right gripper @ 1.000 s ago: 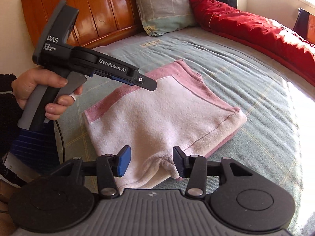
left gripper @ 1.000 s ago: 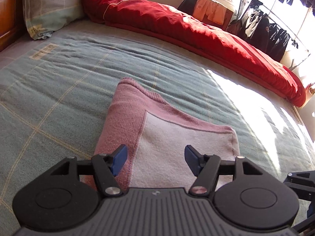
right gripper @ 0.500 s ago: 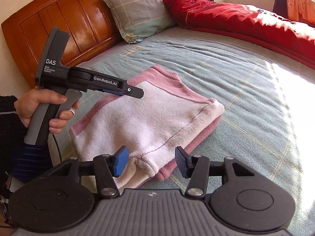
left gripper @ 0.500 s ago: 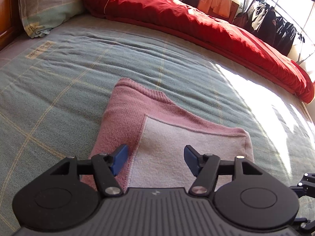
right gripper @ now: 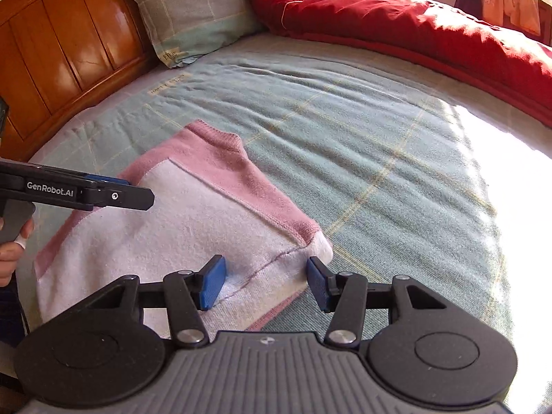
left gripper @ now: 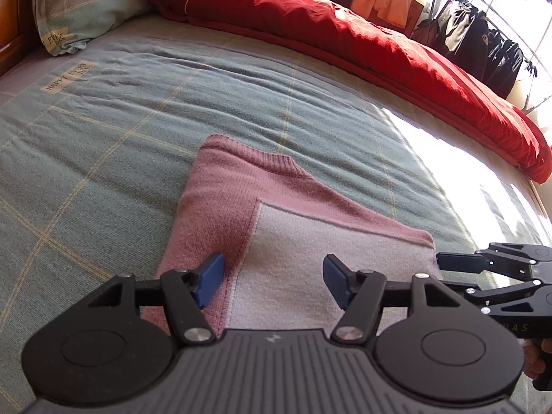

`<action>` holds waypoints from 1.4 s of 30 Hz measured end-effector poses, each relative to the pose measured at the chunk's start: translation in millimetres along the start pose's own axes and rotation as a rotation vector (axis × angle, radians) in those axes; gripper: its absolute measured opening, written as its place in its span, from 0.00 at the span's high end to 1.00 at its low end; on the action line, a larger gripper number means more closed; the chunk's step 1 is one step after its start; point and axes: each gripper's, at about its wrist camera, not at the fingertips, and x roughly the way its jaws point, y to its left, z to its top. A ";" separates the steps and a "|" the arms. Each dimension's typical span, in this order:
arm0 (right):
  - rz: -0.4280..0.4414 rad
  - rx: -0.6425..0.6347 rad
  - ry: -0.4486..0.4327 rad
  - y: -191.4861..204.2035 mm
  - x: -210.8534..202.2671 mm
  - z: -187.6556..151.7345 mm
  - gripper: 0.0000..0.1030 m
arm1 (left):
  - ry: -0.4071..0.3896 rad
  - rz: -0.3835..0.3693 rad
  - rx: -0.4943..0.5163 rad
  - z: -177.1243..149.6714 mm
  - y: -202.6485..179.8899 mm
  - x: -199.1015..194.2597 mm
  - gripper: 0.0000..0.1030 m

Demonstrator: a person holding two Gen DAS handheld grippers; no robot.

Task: Fold clothes

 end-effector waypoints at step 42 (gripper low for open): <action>0.029 -0.143 0.013 97.7 -118.0 -39.3 0.06 | -0.214 0.289 0.259 -73.7 -81.4 -157.9 0.08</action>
